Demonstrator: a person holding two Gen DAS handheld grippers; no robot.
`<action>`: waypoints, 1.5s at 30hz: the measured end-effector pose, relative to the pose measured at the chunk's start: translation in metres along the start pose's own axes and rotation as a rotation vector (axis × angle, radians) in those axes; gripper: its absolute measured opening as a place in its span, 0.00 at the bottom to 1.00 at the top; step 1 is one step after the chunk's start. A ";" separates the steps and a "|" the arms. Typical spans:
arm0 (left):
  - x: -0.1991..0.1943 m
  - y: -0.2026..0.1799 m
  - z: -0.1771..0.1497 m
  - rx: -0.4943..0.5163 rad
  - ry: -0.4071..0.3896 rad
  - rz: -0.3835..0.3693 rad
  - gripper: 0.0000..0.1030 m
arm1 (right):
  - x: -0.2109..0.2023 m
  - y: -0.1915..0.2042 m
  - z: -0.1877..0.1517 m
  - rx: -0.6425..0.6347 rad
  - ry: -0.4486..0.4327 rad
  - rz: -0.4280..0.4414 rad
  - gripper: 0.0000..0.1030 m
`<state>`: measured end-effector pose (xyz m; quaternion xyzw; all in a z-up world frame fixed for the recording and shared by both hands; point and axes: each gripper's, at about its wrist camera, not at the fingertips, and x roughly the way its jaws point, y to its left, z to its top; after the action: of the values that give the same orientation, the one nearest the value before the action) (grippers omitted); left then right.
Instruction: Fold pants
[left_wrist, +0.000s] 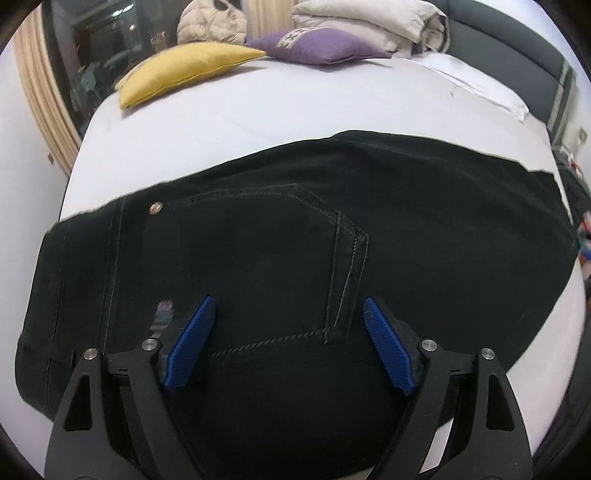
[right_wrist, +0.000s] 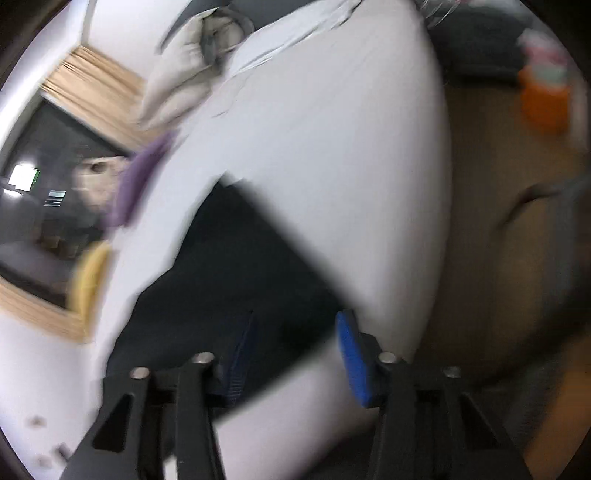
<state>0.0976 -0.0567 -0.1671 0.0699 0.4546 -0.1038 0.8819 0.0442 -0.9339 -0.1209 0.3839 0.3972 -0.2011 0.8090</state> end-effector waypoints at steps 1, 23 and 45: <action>-0.002 0.004 0.001 -0.017 -0.003 0.003 0.80 | -0.013 -0.006 0.001 0.009 -0.055 -0.052 0.69; -0.040 -0.053 -0.003 -0.063 -0.012 -0.204 0.80 | 0.040 -0.021 -0.035 0.403 0.004 0.301 0.70; -0.028 -0.053 -0.005 -0.044 0.013 -0.246 0.80 | 0.052 -0.028 -0.031 0.466 0.013 0.414 0.19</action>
<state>0.0647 -0.1038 -0.1487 -0.0049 0.4676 -0.2007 0.8609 0.0427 -0.9286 -0.1873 0.6329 0.2590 -0.1150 0.7205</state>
